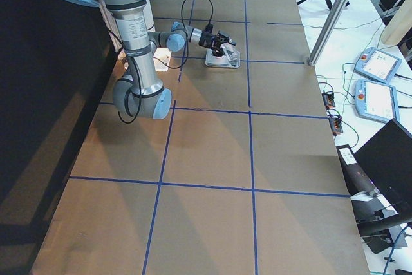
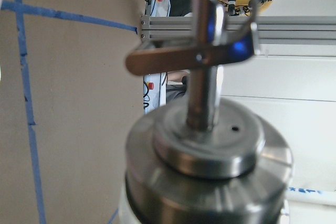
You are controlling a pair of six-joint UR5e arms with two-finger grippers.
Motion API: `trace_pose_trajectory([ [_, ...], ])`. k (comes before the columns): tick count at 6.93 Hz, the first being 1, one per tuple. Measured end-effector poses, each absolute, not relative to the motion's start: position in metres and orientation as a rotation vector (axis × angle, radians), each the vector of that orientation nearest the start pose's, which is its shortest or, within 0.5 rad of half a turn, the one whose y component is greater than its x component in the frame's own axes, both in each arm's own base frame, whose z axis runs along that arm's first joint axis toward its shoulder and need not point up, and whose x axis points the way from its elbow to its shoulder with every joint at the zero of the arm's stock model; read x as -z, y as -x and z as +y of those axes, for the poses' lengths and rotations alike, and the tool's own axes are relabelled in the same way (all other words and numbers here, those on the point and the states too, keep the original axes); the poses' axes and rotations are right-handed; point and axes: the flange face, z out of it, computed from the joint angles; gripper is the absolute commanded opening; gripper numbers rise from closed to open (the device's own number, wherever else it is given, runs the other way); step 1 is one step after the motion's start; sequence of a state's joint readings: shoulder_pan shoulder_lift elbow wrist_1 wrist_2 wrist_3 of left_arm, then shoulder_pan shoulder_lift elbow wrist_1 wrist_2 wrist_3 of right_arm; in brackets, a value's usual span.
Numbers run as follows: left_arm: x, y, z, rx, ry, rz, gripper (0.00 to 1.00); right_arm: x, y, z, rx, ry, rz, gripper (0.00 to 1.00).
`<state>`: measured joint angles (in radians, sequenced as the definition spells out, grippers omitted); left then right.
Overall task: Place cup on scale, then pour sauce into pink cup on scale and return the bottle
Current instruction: 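Turn the dispenser upright and carry it back with the right gripper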
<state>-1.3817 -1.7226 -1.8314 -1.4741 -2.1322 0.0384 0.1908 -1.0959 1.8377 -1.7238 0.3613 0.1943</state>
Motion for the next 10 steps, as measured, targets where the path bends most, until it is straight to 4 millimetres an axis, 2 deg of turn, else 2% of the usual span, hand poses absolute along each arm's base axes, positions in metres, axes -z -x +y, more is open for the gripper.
trace_pose_trajectory([
  [3, -0.471, -0.017, -0.551, -0.297, -0.275, 0.580, 1.00, -0.265, 0.515, -0.326, 0.460, -1.293, 0.119, 0.00],
  [6, -0.467, -0.015, -0.552, -0.293, -0.283, 0.580, 1.00, -0.268, 0.486, -0.331, 0.176, -1.283, -0.255, 0.00],
  [7, -0.466, -0.015, -0.552, -0.293, -0.285, 0.580, 1.00, -0.272, 0.466, -0.337, 0.091, -1.244, -0.350, 0.00],
  [8, -0.464, -0.015, -0.552, -0.293, -0.288, 0.581, 1.00, -0.288, 0.440, -0.345, 0.015, -1.184, -0.422, 0.00],
  [10, -0.460, -0.014, -0.551, -0.291, -0.296, 0.581, 1.00, -0.329, 0.408, -0.356, -0.161, -1.062, -0.523, 0.00],
])
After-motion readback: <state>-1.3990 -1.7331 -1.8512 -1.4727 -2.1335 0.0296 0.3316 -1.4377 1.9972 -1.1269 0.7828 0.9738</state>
